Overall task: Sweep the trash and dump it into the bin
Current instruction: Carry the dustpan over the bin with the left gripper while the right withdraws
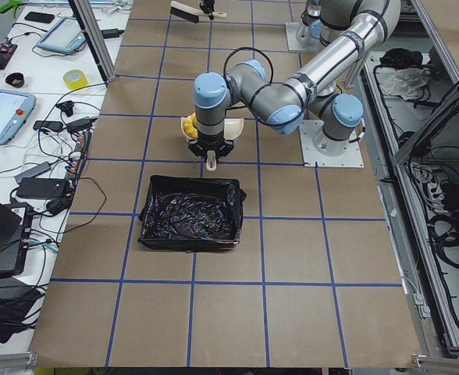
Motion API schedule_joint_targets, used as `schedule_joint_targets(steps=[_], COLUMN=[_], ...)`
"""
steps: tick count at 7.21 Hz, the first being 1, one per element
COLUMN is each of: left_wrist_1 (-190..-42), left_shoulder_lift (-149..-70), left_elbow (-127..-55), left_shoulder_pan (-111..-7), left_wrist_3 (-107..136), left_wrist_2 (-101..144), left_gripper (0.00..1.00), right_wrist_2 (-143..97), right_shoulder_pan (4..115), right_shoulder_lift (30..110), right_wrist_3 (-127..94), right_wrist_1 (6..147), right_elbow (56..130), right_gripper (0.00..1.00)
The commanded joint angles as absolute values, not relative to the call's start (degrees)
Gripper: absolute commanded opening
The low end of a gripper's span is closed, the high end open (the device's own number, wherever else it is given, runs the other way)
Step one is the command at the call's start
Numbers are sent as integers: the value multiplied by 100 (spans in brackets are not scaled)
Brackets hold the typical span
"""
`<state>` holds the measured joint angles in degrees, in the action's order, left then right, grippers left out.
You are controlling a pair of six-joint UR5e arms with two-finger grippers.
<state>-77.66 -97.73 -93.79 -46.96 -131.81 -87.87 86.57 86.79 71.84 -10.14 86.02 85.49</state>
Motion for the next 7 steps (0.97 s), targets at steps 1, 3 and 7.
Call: schedule_joint_targets(steps=[1, 3, 7], left_wrist_1=[-7936, -7945, -7831], left_shoulder_lift=[-10009, -10535, -11494], left_elbow=[-8721, -8072, -6735], left_shoulder_pan=[-3950, -3736, -3586], left_wrist_3=[-13806, -14026, -14806], left_wrist_2=[-8789, -8833, -9026], left_gripper=[0, 0, 0], right_wrist_2=[8692, 8727, 9490], right_shoulder_pan=[7896, 7420, 7190], right_shoulder_lift=[7058, 6769, 6399], right_wrist_3=[206, 948, 1564], right_wrist_1=[8639, 8710, 9227], right_elbow=[8656, 8710, 8719], right_gripper=[0, 0, 0])
